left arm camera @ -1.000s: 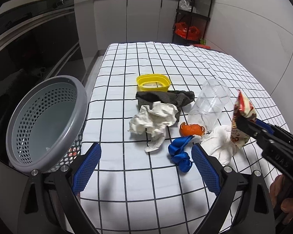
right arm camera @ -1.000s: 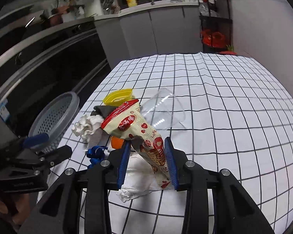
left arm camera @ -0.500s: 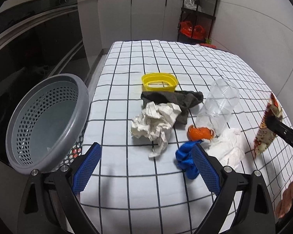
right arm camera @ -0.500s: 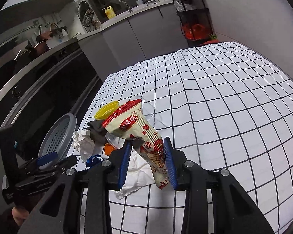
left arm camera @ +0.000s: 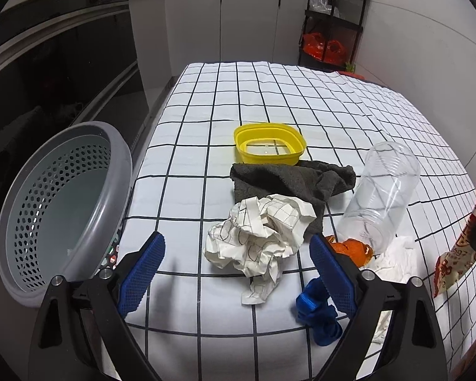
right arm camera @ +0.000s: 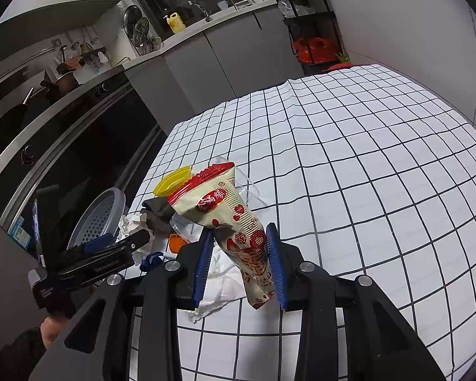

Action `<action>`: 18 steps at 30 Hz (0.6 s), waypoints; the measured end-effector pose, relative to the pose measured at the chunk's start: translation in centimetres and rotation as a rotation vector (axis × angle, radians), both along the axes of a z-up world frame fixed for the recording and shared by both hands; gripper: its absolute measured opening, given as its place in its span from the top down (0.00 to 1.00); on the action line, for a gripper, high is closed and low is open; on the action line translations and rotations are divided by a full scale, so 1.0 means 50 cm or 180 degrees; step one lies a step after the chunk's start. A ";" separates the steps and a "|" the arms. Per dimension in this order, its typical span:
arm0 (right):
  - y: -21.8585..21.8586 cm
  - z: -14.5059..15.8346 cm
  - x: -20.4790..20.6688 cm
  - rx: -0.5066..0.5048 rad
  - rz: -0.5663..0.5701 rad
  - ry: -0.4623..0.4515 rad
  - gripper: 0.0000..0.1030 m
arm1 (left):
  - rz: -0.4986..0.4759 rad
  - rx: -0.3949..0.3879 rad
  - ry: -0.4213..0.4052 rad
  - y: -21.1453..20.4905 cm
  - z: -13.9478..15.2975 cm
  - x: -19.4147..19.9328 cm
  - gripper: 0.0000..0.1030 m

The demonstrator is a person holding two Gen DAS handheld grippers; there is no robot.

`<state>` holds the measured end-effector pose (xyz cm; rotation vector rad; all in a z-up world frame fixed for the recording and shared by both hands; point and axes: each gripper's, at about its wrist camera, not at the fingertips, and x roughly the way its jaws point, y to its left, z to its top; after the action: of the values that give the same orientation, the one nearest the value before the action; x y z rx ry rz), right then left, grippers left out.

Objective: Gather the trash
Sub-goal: 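Grasp the crumpled white paper with the left tool while right tool holds the wrapper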

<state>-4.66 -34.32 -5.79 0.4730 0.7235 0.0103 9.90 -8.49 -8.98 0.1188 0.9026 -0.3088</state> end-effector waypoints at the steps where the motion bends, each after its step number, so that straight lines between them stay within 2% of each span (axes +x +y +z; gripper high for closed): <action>1: 0.000 0.000 0.001 0.0004 0.0000 0.0002 0.68 | -0.0004 0.0012 0.0016 -0.001 -0.003 0.002 0.24; 5: 0.003 0.003 0.005 0.0007 0.0007 -0.0009 0.68 | -0.0028 0.0025 0.0086 -0.002 -0.013 0.005 0.49; 8: 0.008 0.007 0.002 -0.0006 0.0016 -0.0030 0.68 | -0.0042 0.0011 0.0119 0.002 -0.014 0.003 0.62; 10: 0.012 0.010 0.001 -0.0012 0.0020 -0.0038 0.68 | -0.0041 0.0006 0.0112 0.006 -0.010 -0.001 0.65; 18: 0.032 0.030 0.001 -0.0047 0.0067 -0.0083 0.68 | -0.0027 -0.0038 -0.0082 0.041 0.045 -0.037 0.65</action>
<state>-4.60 -32.70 -4.31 0.4505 0.7026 0.0308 8.07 -6.43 -6.72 0.1152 0.8749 -0.3199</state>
